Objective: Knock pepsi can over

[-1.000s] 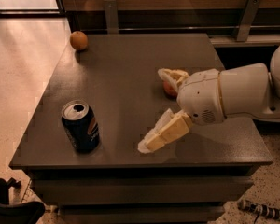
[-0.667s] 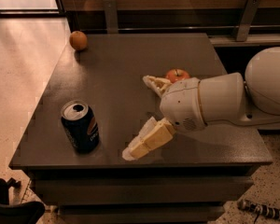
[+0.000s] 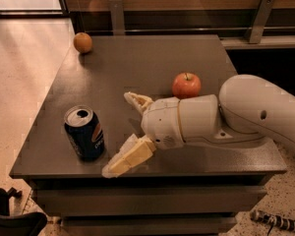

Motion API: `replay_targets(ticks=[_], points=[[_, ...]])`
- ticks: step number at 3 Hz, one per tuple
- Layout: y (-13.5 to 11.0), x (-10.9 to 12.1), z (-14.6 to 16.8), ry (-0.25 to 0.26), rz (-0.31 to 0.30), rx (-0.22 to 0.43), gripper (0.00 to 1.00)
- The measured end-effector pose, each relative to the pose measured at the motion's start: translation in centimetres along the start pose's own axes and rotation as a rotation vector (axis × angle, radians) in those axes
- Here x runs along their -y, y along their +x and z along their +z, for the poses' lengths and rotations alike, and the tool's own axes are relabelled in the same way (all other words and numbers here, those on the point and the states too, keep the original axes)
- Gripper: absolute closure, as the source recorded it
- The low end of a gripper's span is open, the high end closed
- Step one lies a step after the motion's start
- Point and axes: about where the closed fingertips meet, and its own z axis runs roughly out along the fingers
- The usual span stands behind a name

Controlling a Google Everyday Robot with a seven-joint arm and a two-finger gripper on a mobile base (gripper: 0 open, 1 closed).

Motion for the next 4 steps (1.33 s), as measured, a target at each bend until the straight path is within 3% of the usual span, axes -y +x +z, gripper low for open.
replay_targets(ticks=[2,3,4], points=[[-0.4,0.2,4.0,-0.058,0.069,0.164,0.0],[-0.9,0.0,4.9,-0.087,0.062,0.224,0.16],[-1.0,-0.1,5.1,-0.092,0.059,0.226,0.41]])
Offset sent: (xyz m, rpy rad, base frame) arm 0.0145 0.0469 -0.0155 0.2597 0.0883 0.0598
